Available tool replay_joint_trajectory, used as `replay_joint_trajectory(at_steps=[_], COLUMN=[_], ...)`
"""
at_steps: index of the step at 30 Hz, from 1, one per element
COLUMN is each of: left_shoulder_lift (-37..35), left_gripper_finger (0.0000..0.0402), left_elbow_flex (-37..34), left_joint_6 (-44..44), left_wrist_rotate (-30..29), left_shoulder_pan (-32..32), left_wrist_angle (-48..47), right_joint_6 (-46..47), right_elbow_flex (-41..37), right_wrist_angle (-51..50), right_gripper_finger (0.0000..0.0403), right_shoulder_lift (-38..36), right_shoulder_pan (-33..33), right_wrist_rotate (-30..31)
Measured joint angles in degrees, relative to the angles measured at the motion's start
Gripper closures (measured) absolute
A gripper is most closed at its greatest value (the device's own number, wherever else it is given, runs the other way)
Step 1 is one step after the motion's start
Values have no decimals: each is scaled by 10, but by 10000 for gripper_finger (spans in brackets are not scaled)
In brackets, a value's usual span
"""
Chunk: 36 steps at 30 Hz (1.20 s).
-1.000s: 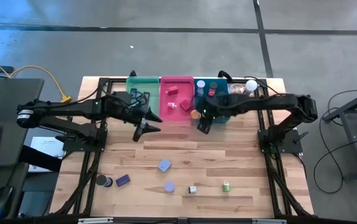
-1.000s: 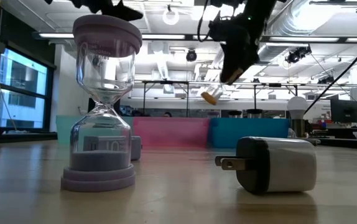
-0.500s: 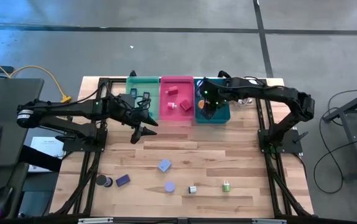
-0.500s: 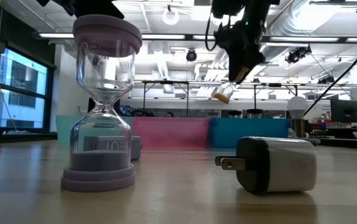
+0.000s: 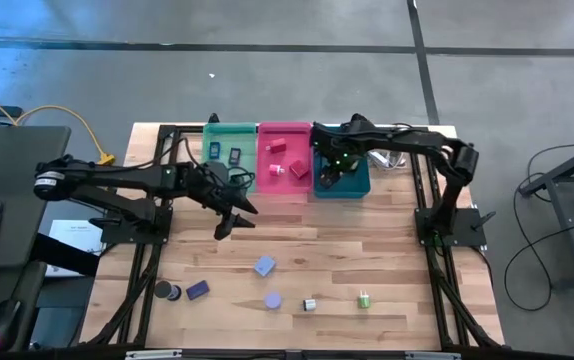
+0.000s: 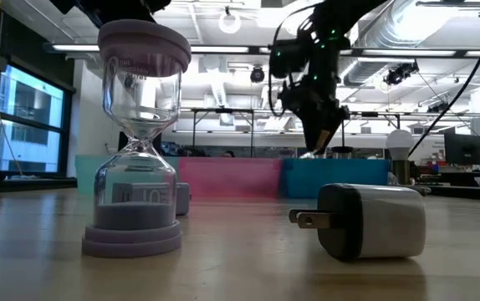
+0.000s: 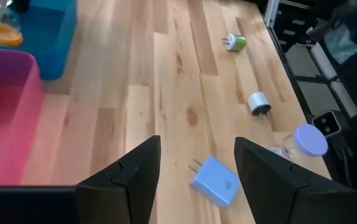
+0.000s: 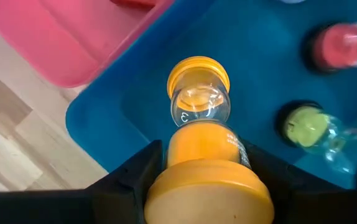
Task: Pick & Place Office items
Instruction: Put the yellow hourglass into the dark blue bin
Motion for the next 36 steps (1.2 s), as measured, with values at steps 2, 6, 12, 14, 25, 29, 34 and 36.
replay_joint_trajectory(at_steps=[2,6,12,14,25,29,34,36], left_shoulder_lift=[2,2,2,2,2,1,1,1], left_gripper_finger=[203,203,203,203,203,203,203,203], left_elbow_flex=[0,0,0,0,0,0,0,0], left_joint_6=[0,-1,-1,-1,1,1,0,-5], left_wrist_rotate=[0,-7,-8,-8,-8,-8,-8,-8], left_shoulder_pan=[-8,-20,-33,-38,-60,-62,-61,-62], left_wrist_angle=[2,7,9,8,1,0,0,0], right_joint_6=[0,-2,-2,0,13,1,16,17], right_elbow_flex=[8,20,31,31,31,49,87,101], right_wrist_angle=[-3,-10,-5,0,6,-4,-28,-45], right_gripper_finger=[225,226,218,211,130,106,102,105], right_shoulder_lift=[17,47,73,76,75,75,75,75], right_shoulder_pan=[0,0,-3,-3,-3,-5,-7,-7], right_wrist_rotate=[-1,-3,0,0,16,15,15,16])
